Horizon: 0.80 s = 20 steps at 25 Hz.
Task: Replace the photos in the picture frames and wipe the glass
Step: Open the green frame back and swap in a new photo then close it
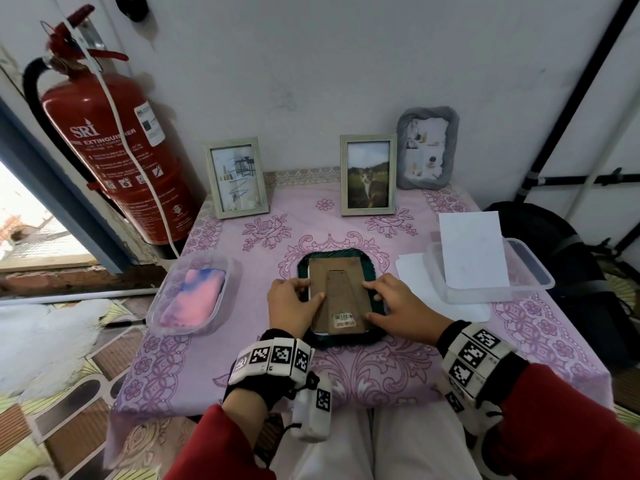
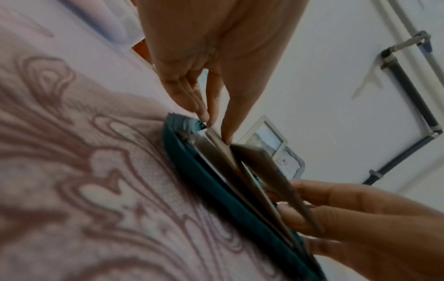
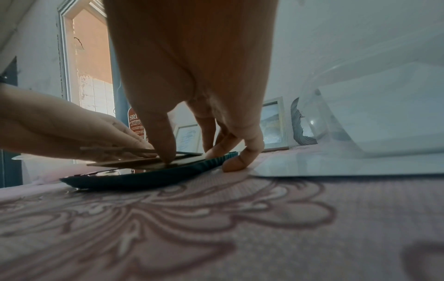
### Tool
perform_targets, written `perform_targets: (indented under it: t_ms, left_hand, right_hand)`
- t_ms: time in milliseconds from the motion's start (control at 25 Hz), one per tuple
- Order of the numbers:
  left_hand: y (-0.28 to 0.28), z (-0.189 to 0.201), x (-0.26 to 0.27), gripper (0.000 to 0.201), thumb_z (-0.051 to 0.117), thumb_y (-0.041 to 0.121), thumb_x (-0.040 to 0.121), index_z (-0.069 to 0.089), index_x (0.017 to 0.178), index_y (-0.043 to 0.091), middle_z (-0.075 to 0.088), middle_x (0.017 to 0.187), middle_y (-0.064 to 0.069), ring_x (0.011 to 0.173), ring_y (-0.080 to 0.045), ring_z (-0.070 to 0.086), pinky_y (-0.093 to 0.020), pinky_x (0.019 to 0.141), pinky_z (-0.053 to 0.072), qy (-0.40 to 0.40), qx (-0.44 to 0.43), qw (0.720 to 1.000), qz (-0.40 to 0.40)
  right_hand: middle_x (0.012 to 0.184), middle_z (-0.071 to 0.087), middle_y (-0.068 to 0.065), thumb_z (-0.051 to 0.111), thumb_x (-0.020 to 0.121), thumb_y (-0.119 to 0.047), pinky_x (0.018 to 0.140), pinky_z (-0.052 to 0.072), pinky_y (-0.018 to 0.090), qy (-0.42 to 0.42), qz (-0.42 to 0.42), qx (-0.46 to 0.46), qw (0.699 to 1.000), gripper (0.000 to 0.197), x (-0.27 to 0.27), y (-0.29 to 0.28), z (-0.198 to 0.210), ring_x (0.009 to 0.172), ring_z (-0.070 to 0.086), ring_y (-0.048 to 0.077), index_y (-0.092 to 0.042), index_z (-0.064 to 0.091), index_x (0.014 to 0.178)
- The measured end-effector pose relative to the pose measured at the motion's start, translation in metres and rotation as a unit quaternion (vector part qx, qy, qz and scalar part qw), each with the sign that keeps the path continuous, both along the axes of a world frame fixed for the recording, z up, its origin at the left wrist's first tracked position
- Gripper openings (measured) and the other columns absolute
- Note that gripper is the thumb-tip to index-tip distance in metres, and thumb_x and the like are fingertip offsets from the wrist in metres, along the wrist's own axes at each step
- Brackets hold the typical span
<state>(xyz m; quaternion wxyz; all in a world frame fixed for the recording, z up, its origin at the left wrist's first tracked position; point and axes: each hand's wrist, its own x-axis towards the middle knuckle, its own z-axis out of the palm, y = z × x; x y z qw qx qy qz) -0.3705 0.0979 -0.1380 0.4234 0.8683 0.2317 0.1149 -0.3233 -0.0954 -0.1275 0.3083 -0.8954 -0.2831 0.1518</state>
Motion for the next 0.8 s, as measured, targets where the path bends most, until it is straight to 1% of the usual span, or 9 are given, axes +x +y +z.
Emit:
perform_targets:
  t_ms: [40, 80, 160, 280, 360, 440, 520, 680, 800]
  left_hand:
    - [0.001, 0.000, -0.001, 0.039, 0.073, 0.024, 0.077, 0.065, 0.112, 0.012, 0.052, 0.111, -0.011, 0.104, -0.023, 0.049, -0.024, 0.093, 0.036, 0.018, 0.040, 0.999, -0.009]
    - [0.002, 0.000, -0.003, 0.039, 0.073, 0.027, 0.076, 0.064, 0.113, 0.015, 0.049, 0.113, -0.010, 0.110, -0.025, 0.044, -0.023, 0.092, 0.029, 0.030, 0.060, 0.998, -0.016]
    - [0.004, 0.000, -0.004, 0.043, 0.072, 0.030, 0.076, 0.061, 0.117, 0.018, 0.046, 0.115, -0.009, 0.115, -0.026, 0.038, -0.023, 0.091, 0.026, 0.044, 0.065, 0.997, -0.021]
    - [0.007, -0.001, -0.003, 0.047, 0.069, 0.034, 0.078, 0.057, 0.121, 0.019, 0.046, 0.120, -0.011, 0.119, -0.027, 0.036, -0.030, 0.097, 0.029, 0.079, 0.076, 0.994, -0.018]
    - [0.007, -0.002, -0.002, 0.042, 0.066, 0.035, 0.081, 0.060, 0.119, 0.019, 0.051, 0.118, -0.013, 0.119, -0.026, 0.037, -0.031, 0.098, 0.030, 0.092, 0.073, 0.993, -0.031]
    - [0.006, -0.002, -0.004, 0.040, 0.066, 0.034, 0.081, 0.061, 0.118, 0.019, 0.050, 0.118, -0.012, 0.118, -0.026, 0.038, -0.030, 0.098, 0.031, 0.082, 0.056, 0.994, -0.039]
    - [0.007, -0.001, -0.006, 0.041, 0.067, 0.034, 0.081, 0.062, 0.118, 0.017, 0.048, 0.118, -0.012, 0.117, -0.026, 0.040, -0.030, 0.099, 0.033, 0.074, 0.050, 0.995, -0.045]
    - [0.010, 0.000, -0.006, 0.044, 0.069, 0.035, 0.079, 0.063, 0.118, 0.015, 0.048, 0.117, -0.012, 0.115, -0.025, 0.043, -0.032, 0.101, 0.037, 0.078, 0.056, 0.993, -0.062]
    - [0.013, 0.001, -0.004, 0.043, 0.071, 0.034, 0.078, 0.064, 0.115, 0.014, 0.050, 0.117, -0.012, 0.113, -0.026, 0.047, -0.036, 0.101, 0.040, 0.086, 0.057, 0.992, -0.074]
  right_hand:
    - [0.126, 0.041, 0.011, 0.062, 0.087, -0.019, 0.089, 0.033, 0.013, -0.005, 0.003, -0.001, 1.000, 0.061, 0.000, 0.000, -0.001, 0.115, 0.044, 0.019, -0.006, 0.036, 0.140]
    - [0.126, 0.042, 0.011, 0.063, 0.086, -0.019, 0.088, 0.031, 0.010, -0.010, 0.004, -0.001, 1.000, 0.061, 0.000, 0.000, -0.001, 0.115, 0.043, 0.019, -0.006, 0.036, 0.140]
    - [0.124, 0.042, 0.011, 0.063, 0.086, -0.019, 0.086, 0.029, 0.008, -0.015, 0.005, 0.002, 1.000, 0.061, 0.000, 0.000, -0.002, 0.114, 0.044, 0.019, -0.006, 0.037, 0.140]
    - [0.123, 0.043, 0.009, 0.064, 0.085, -0.020, 0.085, 0.029, 0.006, -0.022, 0.002, 0.005, 1.000, 0.062, 0.000, 0.000, -0.002, 0.111, 0.044, 0.016, -0.006, 0.038, 0.140]
    - [0.122, 0.043, 0.007, 0.062, 0.086, -0.022, 0.085, 0.032, 0.011, -0.029, -0.005, 0.001, 1.000, 0.061, 0.000, 0.002, -0.002, 0.106, 0.044, 0.014, -0.007, 0.038, 0.140]
    - [0.121, 0.043, 0.007, 0.061, 0.087, -0.024, 0.084, 0.034, 0.015, -0.030, -0.009, -0.006, 0.999, 0.061, 0.001, 0.004, -0.001, 0.102, 0.043, 0.011, -0.008, 0.036, 0.140]
    - [0.120, 0.042, 0.008, 0.061, 0.087, -0.023, 0.085, 0.037, 0.017, -0.022, -0.009, -0.015, 1.000, 0.062, 0.002, 0.005, -0.001, 0.101, 0.044, 0.013, -0.007, 0.036, 0.141]
    - [0.117, 0.043, 0.009, 0.062, 0.086, -0.022, 0.092, 0.040, 0.023, -0.023, -0.008, -0.036, 0.999, 0.058, 0.005, 0.008, 0.003, 0.103, 0.046, 0.019, -0.006, 0.040, 0.138]
    - [0.117, 0.042, 0.009, 0.060, 0.087, -0.019, 0.090, 0.040, 0.022, -0.015, -0.002, -0.043, 0.999, 0.054, 0.007, 0.008, 0.006, 0.098, 0.046, 0.017, -0.005, 0.043, 0.137]
